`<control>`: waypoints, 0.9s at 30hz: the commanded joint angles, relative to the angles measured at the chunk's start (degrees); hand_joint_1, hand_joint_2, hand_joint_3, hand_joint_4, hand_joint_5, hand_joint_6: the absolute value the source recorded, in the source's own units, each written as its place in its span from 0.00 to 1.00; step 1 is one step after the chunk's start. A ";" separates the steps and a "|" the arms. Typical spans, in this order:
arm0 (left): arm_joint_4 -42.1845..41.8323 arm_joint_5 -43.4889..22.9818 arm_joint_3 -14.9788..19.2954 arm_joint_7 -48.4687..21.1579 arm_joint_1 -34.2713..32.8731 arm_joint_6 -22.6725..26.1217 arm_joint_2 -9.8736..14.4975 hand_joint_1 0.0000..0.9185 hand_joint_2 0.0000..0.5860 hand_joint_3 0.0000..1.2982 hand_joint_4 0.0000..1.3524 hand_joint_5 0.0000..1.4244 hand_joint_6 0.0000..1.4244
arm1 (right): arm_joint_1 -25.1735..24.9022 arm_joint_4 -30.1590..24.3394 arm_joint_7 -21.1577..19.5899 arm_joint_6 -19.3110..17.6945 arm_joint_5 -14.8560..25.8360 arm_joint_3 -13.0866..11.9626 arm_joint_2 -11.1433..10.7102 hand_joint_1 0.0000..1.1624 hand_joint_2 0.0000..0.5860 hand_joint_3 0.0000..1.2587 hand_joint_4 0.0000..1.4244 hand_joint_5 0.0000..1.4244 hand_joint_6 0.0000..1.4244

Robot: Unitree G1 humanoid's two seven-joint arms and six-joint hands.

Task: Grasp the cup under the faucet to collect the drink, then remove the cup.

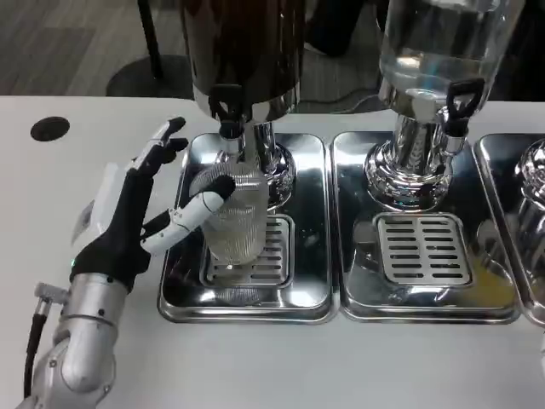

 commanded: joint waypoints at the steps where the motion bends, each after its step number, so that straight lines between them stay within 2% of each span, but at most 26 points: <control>1: -3.41 -0.66 0.78 -0.96 0.91 1.73 -0.19 0.18 0.09 0.13 0.18 0.14 0.05 | 0.22 0.49 -0.39 -0.70 0.09 -0.04 0.19 0.38 0.96 0.16 0.06 0.04 0.00; 27: -18.16 -1.50 2.18 -4.80 1.35 7.81 -1.70 0.19 0.10 0.16 0.21 0.15 0.05 | 0.73 0.55 -0.55 -1.63 0.30 -0.11 0.41 0.38 0.96 0.16 0.07 0.05 0.00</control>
